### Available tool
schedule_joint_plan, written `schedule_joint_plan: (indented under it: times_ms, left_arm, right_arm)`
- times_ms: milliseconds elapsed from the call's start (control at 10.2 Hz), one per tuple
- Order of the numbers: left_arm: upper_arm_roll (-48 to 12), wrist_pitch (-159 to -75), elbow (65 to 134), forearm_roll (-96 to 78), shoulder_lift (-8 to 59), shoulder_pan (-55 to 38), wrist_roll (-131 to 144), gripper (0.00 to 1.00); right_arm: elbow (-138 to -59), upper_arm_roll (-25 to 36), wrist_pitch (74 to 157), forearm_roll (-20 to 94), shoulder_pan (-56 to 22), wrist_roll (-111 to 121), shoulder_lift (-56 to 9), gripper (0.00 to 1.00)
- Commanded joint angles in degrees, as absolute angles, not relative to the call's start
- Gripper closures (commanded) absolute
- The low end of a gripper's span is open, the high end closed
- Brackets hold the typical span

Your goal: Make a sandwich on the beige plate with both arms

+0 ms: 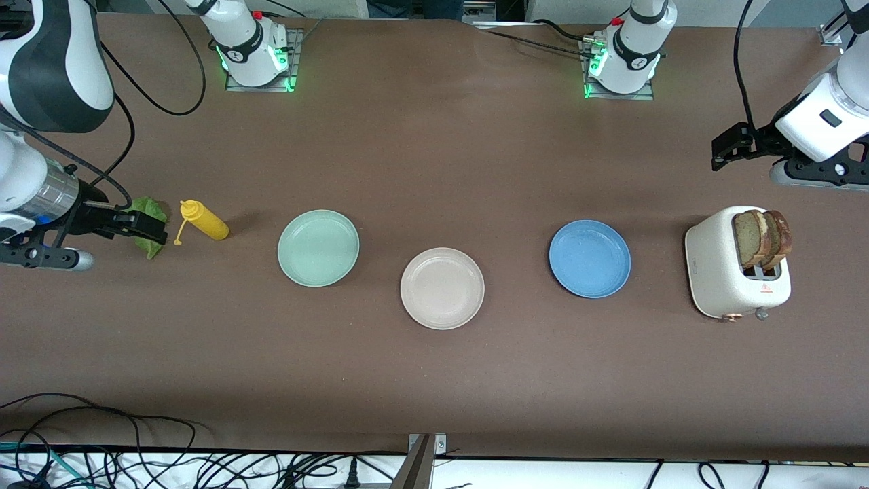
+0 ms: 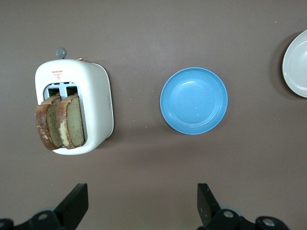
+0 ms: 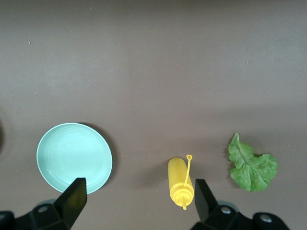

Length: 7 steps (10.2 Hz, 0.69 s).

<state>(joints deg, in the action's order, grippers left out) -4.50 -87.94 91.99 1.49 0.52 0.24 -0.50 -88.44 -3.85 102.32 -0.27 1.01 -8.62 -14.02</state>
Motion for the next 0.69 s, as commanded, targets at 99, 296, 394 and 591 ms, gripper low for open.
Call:
schedule_joint_plan:
  times_ms: [99, 296, 394, 591]
  left_arm:
    - [-4.66, -87.71, 92.29, -0.44, 0.09, 0.97, -1.41, 0.0]
    - [-4.66, -87.71, 92.29, -0.44, 0.09, 0.97, -1.49, 0.0]
    - [-4.57, -87.71, 92.29, -0.44, 0.09, 1.31, -1.58, 0.0]
    - [-4.66, -87.71, 92.29, -0.44, 0.17, 1.49, -1.58, 0.0]
  right_arm:
    - [-86.75, -4.13, 101.69, 0.53, 1.05, -9.23, -14.85, 0.0]
    - [-86.75, -4.13, 101.69, 0.53, 1.14, -9.4, -14.85, 0.0]
    - [-86.84, -4.04, 101.69, 0.61, 1.14, -9.49, -14.85, 0.0]
    - [-86.84, -4.13, 101.69, 0.62, 1.14, -9.67, -14.85, 0.0]
